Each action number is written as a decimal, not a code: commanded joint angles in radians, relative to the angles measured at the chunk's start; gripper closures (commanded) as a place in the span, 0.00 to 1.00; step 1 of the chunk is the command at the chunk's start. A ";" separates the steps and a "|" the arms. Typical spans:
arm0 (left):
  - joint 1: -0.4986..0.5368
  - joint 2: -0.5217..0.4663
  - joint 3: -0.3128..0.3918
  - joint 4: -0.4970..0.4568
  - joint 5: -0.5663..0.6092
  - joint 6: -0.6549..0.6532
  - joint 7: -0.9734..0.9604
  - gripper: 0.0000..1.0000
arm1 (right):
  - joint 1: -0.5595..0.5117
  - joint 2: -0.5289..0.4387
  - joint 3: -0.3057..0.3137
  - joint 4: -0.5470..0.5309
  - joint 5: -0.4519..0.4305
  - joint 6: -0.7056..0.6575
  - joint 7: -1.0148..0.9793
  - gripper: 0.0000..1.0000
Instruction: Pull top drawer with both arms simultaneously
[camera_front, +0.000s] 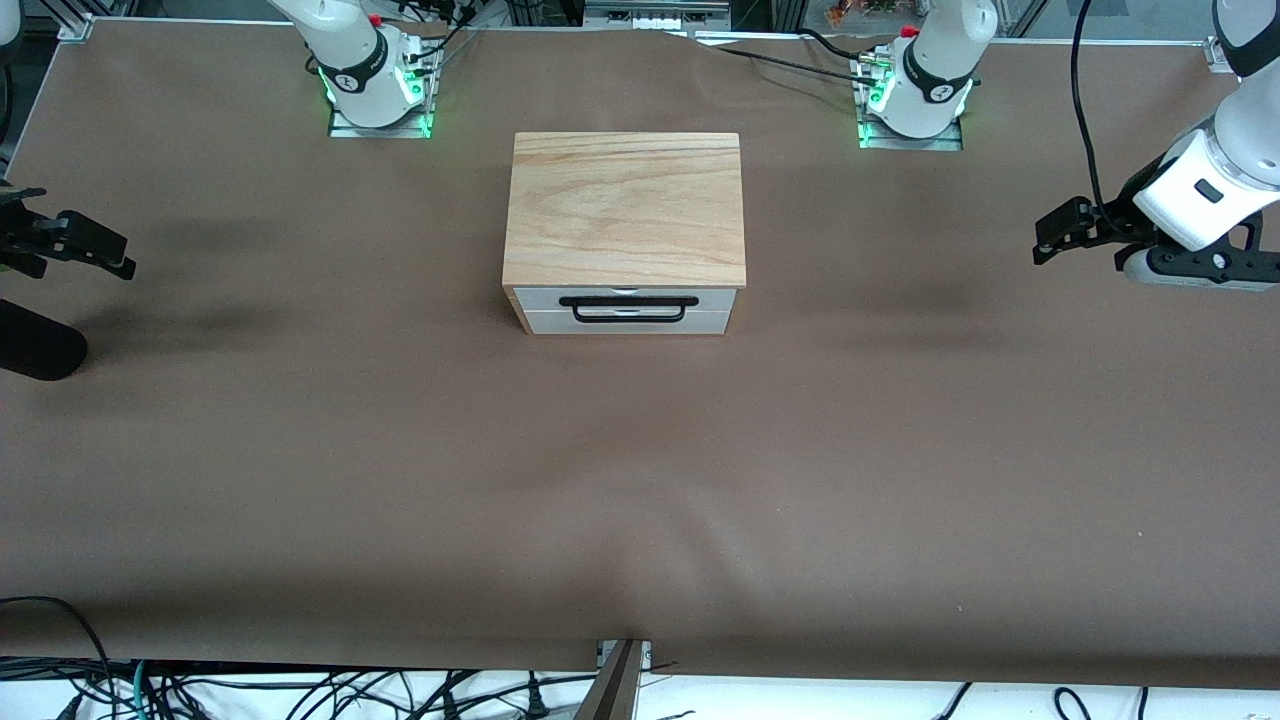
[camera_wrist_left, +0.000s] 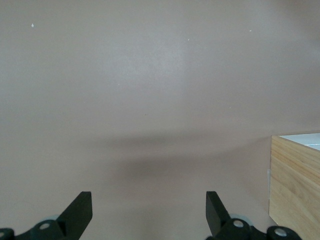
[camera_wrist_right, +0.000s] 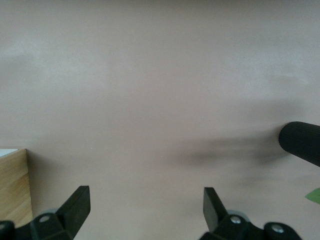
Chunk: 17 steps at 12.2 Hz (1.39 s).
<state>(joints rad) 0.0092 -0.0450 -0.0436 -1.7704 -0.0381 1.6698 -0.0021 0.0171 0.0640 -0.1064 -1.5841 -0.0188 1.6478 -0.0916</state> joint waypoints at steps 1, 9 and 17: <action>-0.011 0.002 0.008 0.014 0.023 -0.022 -0.033 0.00 | -0.013 -0.001 0.011 0.007 -0.001 -0.005 0.000 0.00; -0.006 0.017 0.008 0.025 0.023 -0.030 -0.045 0.00 | -0.014 0.000 0.011 0.007 -0.003 -0.005 -0.003 0.00; -0.035 0.016 -0.004 0.031 0.027 -0.028 -0.039 0.00 | -0.014 0.000 0.011 0.007 -0.003 -0.003 -0.003 0.00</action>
<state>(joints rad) -0.0105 -0.0299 -0.0541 -1.7663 -0.0381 1.6587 -0.0378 0.0163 0.0643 -0.1064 -1.5841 -0.0188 1.6477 -0.0918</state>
